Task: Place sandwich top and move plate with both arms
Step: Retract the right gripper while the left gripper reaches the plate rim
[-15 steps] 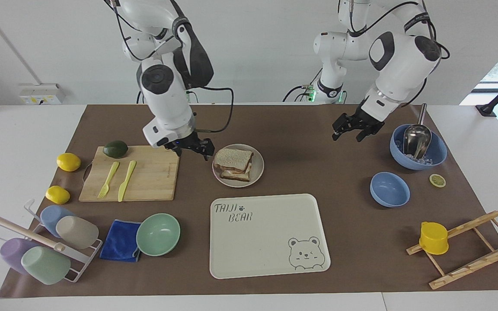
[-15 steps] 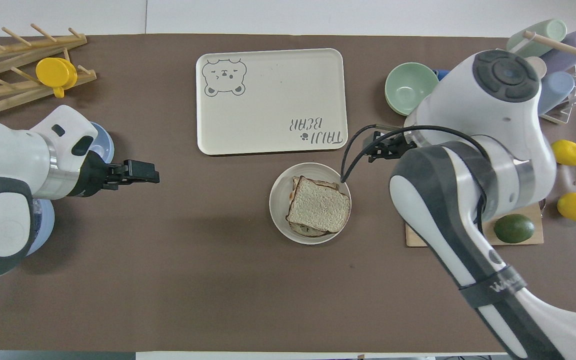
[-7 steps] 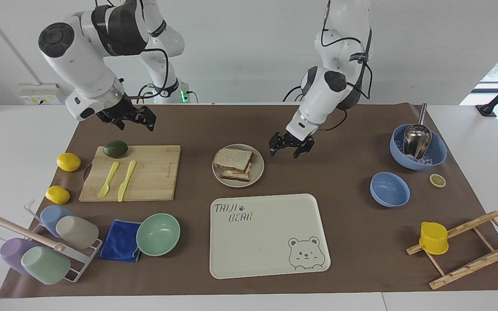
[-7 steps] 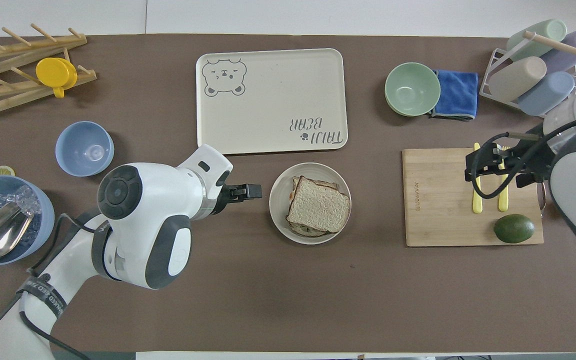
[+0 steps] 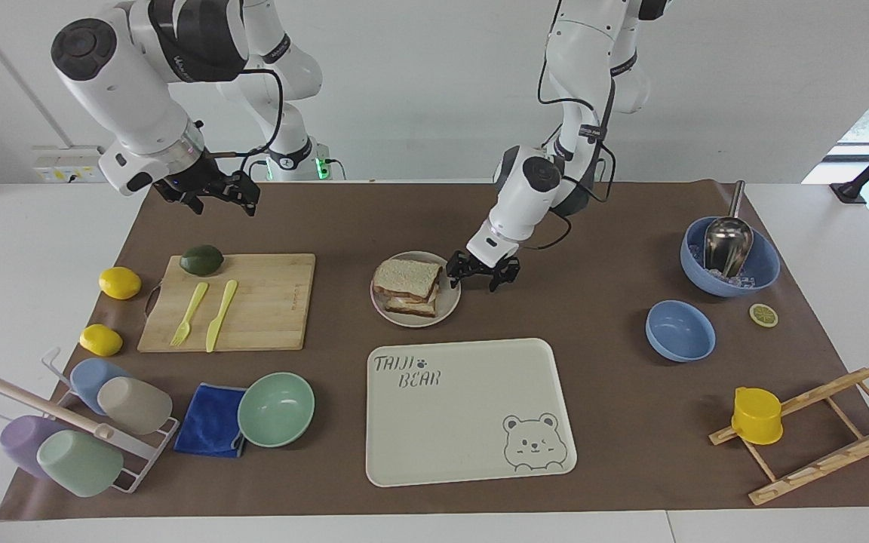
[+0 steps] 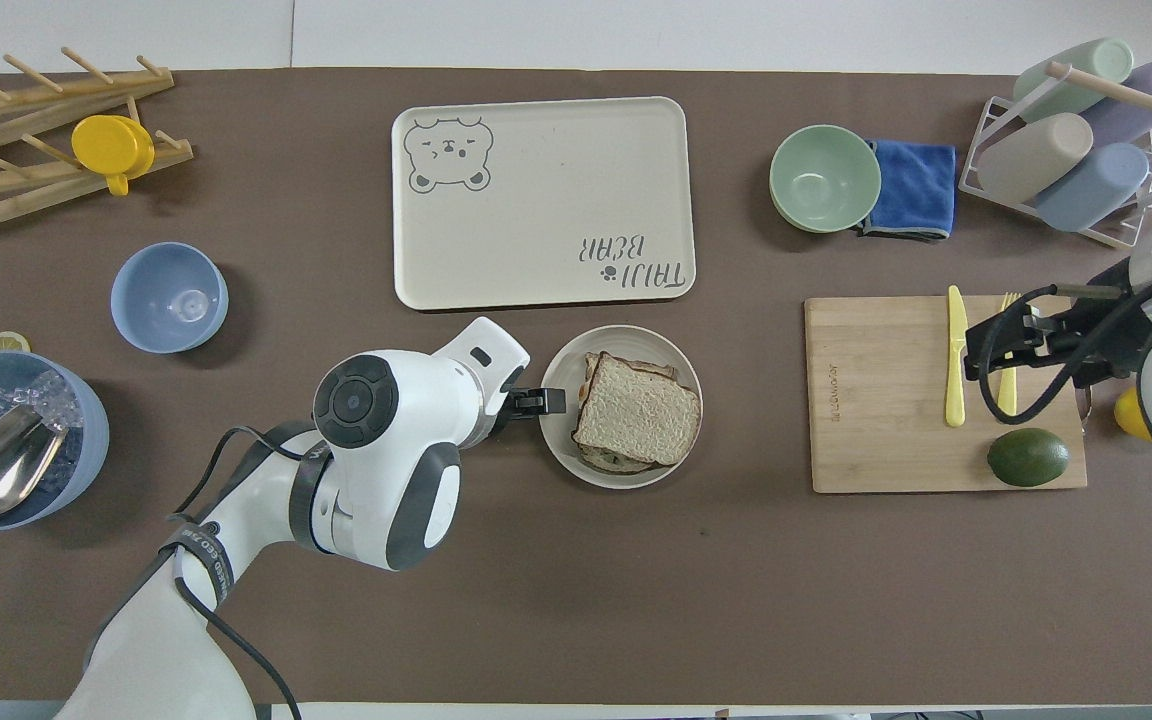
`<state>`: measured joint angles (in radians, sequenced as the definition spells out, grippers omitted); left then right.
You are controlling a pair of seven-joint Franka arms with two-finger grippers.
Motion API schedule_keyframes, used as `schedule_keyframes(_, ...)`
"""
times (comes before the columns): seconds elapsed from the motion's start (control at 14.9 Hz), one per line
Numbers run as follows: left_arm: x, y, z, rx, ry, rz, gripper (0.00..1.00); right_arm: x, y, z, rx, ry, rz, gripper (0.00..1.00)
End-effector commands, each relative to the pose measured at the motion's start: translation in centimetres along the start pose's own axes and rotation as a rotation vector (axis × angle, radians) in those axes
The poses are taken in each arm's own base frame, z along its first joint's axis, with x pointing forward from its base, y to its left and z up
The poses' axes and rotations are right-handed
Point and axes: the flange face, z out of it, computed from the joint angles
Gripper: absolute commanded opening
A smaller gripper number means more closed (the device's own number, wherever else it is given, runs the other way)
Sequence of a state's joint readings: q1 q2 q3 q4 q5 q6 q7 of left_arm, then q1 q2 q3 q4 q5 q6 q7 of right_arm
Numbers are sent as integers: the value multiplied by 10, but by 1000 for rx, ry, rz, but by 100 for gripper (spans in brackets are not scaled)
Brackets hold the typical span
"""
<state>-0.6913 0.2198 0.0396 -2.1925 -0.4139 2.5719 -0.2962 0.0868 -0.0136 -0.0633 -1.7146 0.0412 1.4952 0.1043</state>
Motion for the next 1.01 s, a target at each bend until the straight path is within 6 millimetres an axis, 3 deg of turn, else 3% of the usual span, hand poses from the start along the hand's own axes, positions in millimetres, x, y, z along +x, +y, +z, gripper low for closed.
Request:
schedule_keyframes(0.0,4,2,-4,-14,11,10,88,8,5,-6,-43,-8,-80,100)
schedule_keyframes(0.2,7,3,-5,-16,15,12,75,7,16,-18,-44,2,-66,100)
schedule_keyframes(0.4,6,5,-2,-14,12,42,59,0,44,-24,-32,-9,-20,100)
schedule_keyframes(0.54,6,5,-2,-14,12,43,58,-15,50,-34,-24,-8,-35,100)
schedule_keyframes(0.94,5,8,-1,-17,11,47,41,-17,60,-34,-16,7,-36,100)
